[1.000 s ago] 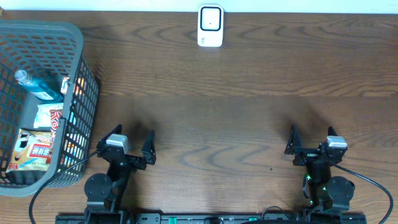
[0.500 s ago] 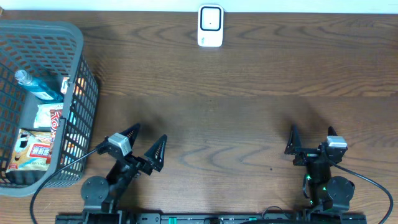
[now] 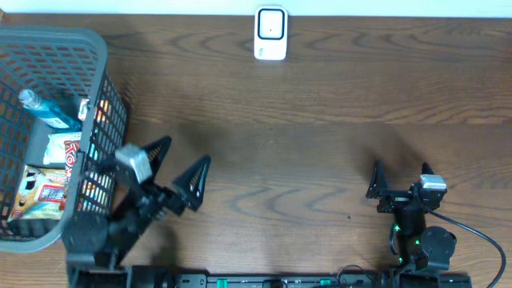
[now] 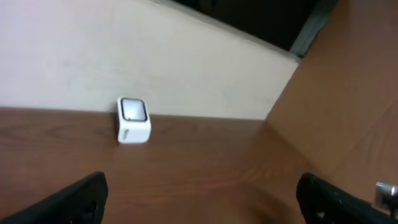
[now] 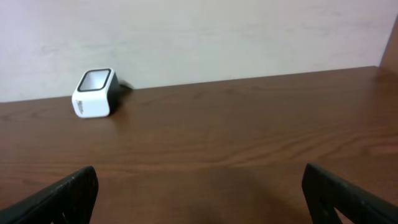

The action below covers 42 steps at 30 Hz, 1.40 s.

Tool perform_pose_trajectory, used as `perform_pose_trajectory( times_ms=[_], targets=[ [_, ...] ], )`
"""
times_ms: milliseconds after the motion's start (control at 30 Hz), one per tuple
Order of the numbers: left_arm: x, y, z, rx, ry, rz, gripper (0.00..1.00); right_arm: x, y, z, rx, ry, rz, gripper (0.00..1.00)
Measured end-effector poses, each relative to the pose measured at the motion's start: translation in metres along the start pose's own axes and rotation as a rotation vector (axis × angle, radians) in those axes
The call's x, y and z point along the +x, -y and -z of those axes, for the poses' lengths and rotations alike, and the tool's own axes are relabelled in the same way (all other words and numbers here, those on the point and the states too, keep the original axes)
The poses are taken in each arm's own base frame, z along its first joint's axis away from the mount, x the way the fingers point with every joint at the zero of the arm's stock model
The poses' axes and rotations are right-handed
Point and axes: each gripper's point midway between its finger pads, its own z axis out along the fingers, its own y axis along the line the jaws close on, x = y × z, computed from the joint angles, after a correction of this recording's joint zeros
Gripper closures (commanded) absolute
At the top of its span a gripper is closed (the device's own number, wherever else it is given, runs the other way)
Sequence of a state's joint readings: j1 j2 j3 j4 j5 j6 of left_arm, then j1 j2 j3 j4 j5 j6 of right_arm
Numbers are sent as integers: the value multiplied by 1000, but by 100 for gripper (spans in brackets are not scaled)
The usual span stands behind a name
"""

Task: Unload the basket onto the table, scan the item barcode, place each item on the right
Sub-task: 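Reach the left gripper into the basket and grasp the blue Listerine bottle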

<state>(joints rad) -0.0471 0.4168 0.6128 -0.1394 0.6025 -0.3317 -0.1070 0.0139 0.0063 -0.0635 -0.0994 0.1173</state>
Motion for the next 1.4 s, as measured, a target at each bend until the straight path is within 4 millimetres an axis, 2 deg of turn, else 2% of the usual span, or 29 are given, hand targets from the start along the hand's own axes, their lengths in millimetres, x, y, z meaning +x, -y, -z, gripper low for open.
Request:
perform_pose_trajectory(
  times_ms=[67,100,167,200,233,267,333,467,533,600,667,700,800,900,967,1067,1133,1167,1300,1400],
  targets=[
    [-19,-2,-10,-53,-73,23,3,0,0,0,0,0,0,1],
    [-37,-6,-16,-106,-105,21,3,0,0,0,1,-1,0,1],
    [-50,-18,-17,-222,-192,27,3,0,0,0,2,-2,0,1],
    [-68,-23,-17,-288,-209,-6,3,0,0,0,2,-2,0,1],
    [-78,-28,-17,-333,-219,-33,3,0,0,0,3,-2,0,1],
    [-98,-35,-15,-406,-220,-92,3,1,1,0,3,-2,0,1],
    [-119,-41,-16,-462,-198,-156,3,1,1,0,3,-3,0,1],
    [-115,-59,-12,-546,-249,-212,3,1,1,0,3,-2,0,1],
    [-119,-71,-13,-605,-246,-244,3,1,1,0,3,-3,0,1],
    [-128,-87,-10,-704,-220,-254,2,1,1,0,3,-3,0,1],
    [-146,-116,2,-908,-142,-243,2,1,1,0,3,-3,0,1],
    [-149,-121,5,-946,-129,-243,2,1,1,0,3,-3,0,1],
    [-167,-155,26,-1182,-50,-228,2,1,1,0,3,-3,0,1],
    [-167,-188,45,-1341,-37,-176,2,1,1,0,3,-3,0,1],
    [-162,-218,61,-1464,-33,-116,2,1,1,0,3,-3,0,1],
    [-144,-270,87,-1609,-52,16,2,1,1,0,3,-3,0,1],
    [-134,-293,95,-1634,-66,81,2,1,1,0,3,-3,0,1],
    [-123,-313,99,-1642,-74,145,2,1,1,0,3,-3,0,1],
    [-100,-353,93,-1606,-80,271,2,1,1,0,3,-3,0,1],
    [-75,-387,76,-1571,-115,340,2,1,1,0,3,-3,0,1]
  ],
)
